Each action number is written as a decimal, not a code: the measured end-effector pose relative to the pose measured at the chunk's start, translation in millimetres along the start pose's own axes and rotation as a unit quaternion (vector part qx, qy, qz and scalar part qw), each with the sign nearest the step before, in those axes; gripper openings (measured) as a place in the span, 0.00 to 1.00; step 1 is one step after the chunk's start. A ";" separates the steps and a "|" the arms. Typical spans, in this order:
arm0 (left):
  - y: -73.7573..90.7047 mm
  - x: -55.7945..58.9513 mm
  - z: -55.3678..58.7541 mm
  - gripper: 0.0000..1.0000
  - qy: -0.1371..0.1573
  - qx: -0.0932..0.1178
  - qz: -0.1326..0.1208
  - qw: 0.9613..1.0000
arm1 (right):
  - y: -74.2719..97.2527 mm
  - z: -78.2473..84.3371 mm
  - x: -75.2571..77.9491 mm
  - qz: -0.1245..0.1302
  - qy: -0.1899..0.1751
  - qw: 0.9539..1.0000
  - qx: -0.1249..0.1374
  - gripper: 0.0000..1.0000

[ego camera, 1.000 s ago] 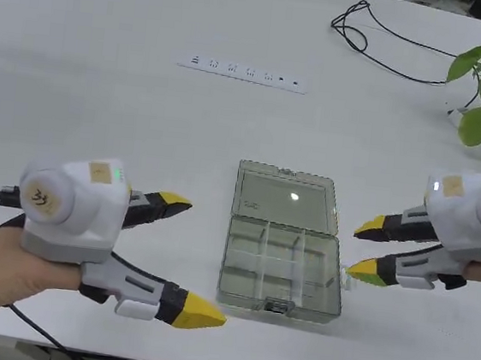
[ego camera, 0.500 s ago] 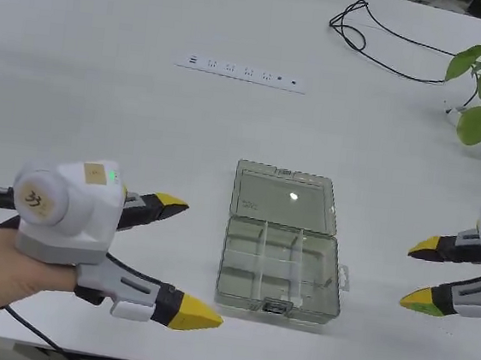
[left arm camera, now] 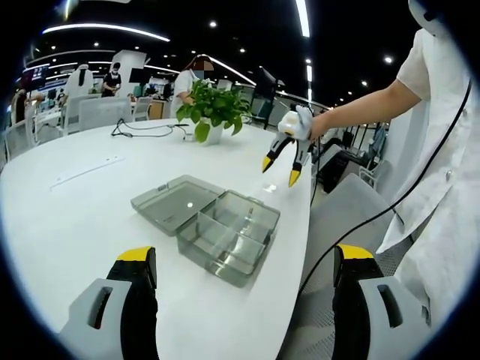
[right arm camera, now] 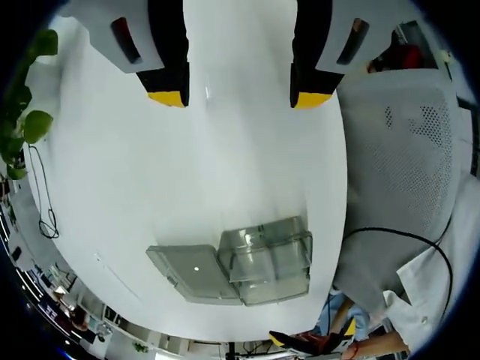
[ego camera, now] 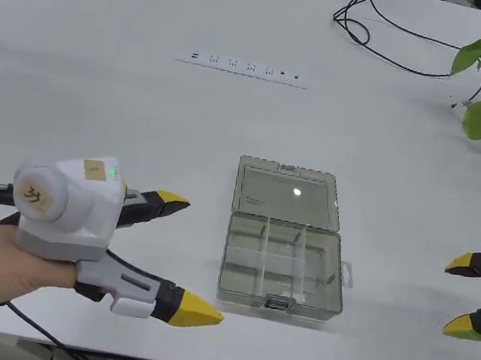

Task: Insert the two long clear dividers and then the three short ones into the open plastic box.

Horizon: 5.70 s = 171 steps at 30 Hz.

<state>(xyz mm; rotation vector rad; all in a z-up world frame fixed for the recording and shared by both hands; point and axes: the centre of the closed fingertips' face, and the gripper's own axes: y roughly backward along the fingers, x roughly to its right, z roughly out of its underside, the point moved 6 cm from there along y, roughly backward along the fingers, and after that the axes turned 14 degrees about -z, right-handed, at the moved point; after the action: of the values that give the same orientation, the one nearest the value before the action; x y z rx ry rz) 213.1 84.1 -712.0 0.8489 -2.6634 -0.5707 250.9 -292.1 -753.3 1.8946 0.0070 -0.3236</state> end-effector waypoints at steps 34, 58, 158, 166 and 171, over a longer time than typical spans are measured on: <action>-0.4 -0.6 3.2 1.00 0.004 -0.011 -0.002 1.000 | -23.9 27.6 14.2 -0.014 0.037 0.996 -0.076 0.47; 4.2 1.1 4.9 1.00 0.005 -0.008 -0.004 1.000 | -24.3 23.9 11.6 0.000 0.037 0.996 -0.076 0.33; -60.6 77.9 -85.4 0.00 0.384 -0.030 0.113 0.916 | 58.6 -209.6 -101.8 0.117 0.184 0.974 0.052 0.33; -57.5 70.8 -84.4 0.00 0.324 -0.009 0.102 0.941 | 72.4 -212.9 -100.3 0.090 0.161 0.977 0.106 0.34; -50.1 79.6 -87.2 0.00 0.181 0.018 0.125 0.975 | 88.0 -210.4 -95.0 0.032 0.142 0.978 0.149 0.29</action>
<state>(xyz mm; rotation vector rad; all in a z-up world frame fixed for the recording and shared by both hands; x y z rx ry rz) 208.3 -25.7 -645.9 0.5505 -2.3981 -0.2748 220.1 -112.9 -586.0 2.2202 0.0940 -0.0053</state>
